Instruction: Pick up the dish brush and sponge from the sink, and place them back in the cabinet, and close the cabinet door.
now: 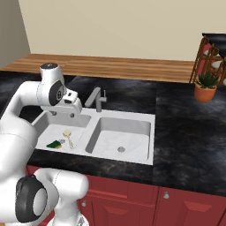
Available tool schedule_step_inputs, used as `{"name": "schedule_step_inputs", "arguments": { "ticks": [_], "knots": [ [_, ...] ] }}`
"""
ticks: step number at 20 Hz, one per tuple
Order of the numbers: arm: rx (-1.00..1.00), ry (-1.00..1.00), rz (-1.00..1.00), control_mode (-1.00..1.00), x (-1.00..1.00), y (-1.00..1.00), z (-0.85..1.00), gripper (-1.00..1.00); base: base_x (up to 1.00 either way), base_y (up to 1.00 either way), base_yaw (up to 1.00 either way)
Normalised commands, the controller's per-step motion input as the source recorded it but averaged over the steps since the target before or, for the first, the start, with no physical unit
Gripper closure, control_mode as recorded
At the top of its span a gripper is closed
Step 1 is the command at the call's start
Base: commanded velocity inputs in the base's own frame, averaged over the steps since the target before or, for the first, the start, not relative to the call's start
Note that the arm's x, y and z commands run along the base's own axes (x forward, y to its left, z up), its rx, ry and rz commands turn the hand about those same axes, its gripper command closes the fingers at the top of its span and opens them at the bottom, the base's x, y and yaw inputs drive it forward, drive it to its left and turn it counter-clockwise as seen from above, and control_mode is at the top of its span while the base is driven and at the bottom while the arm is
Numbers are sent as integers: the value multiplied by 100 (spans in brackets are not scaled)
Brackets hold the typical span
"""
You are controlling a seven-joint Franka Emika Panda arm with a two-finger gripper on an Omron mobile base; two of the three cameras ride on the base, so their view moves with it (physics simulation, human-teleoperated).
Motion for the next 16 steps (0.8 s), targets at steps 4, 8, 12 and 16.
{"name": "schedule_step_inputs", "arguments": {
  "ticks": [4,8,12,16],
  "knots": [
    [0,0,0,-100,3,28,-22,-100,0,0,0],
    [0,0,0,-100,13,22,-11,-100,0,0,0],
    [0,0,0,-100,22,14,-4,-100,0,0,0],
    [0,0,0,-100,22,8,-4,-100,0,0,0]
  ]
}}
